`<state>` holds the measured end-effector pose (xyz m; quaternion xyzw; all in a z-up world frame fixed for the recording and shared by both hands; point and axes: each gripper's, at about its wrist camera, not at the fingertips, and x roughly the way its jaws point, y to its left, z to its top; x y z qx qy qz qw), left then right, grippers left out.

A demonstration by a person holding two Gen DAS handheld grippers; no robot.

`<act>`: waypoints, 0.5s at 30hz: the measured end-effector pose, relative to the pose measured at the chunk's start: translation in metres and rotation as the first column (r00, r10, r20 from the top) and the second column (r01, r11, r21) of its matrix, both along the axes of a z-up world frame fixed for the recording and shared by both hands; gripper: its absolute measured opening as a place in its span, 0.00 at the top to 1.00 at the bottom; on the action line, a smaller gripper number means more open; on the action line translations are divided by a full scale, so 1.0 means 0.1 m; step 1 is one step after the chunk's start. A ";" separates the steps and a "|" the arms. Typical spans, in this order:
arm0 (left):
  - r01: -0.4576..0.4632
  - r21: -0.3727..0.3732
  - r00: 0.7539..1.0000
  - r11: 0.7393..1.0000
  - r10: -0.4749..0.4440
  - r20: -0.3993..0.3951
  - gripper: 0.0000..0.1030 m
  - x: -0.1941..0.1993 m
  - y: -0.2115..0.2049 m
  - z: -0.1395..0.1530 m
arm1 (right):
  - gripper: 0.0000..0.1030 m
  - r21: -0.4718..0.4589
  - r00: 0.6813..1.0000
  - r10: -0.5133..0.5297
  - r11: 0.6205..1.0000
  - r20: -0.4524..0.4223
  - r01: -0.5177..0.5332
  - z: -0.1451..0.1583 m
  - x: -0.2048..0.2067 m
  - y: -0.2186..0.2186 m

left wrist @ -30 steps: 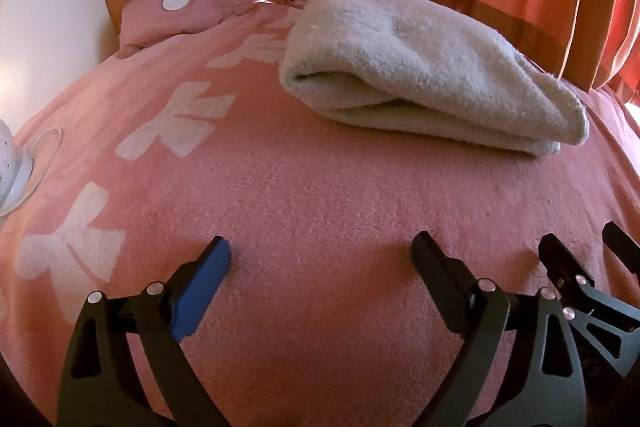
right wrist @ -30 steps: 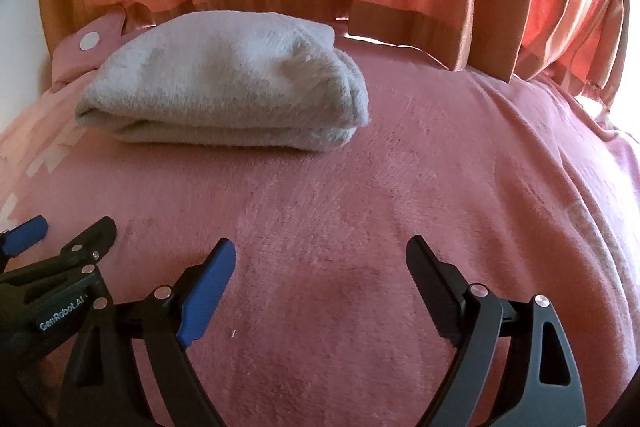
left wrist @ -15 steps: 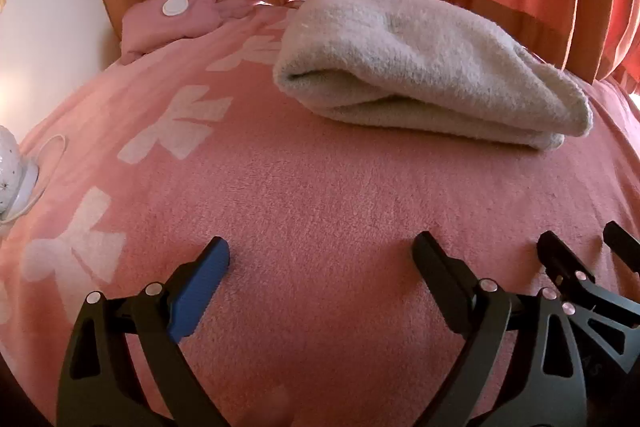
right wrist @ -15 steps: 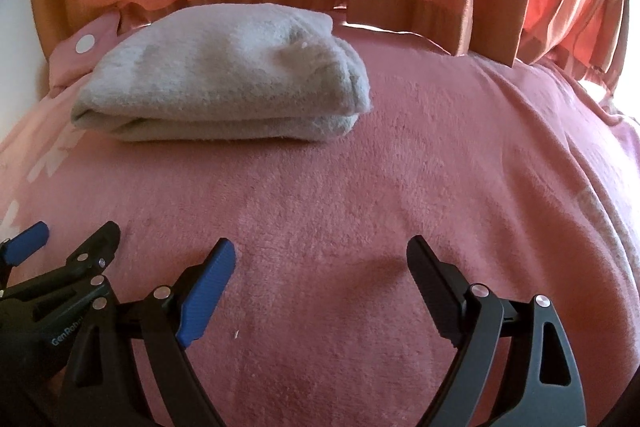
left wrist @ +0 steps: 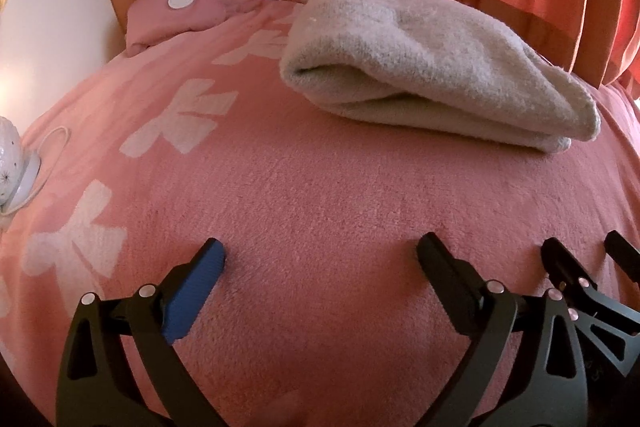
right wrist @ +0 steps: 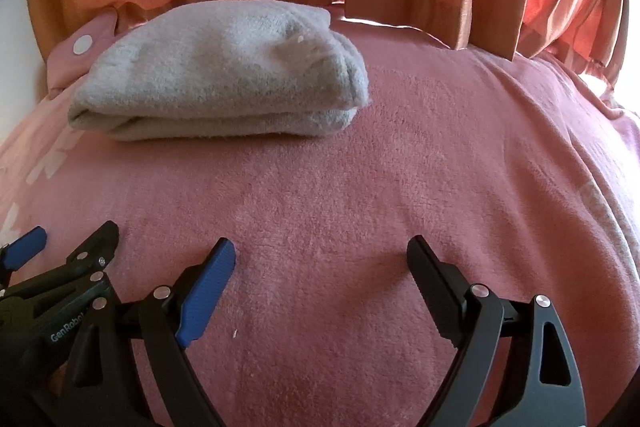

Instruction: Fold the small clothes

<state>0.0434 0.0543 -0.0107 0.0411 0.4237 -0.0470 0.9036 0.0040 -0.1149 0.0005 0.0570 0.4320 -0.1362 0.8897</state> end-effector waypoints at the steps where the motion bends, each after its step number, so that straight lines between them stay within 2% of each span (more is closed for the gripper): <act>1: -0.001 0.000 1.000 1.000 0.001 0.000 0.07 0.00 0.00 0.00 | 0.17 0.000 1.000 0.000 1.000 0.000 0.000 0.00 0.00 0.00; 15: -0.004 0.000 1.000 1.000 0.004 -0.001 0.07 0.00 -0.02 0.00 | 0.17 0.001 1.000 0.001 1.000 -0.001 -0.001 -0.01 0.00 -0.01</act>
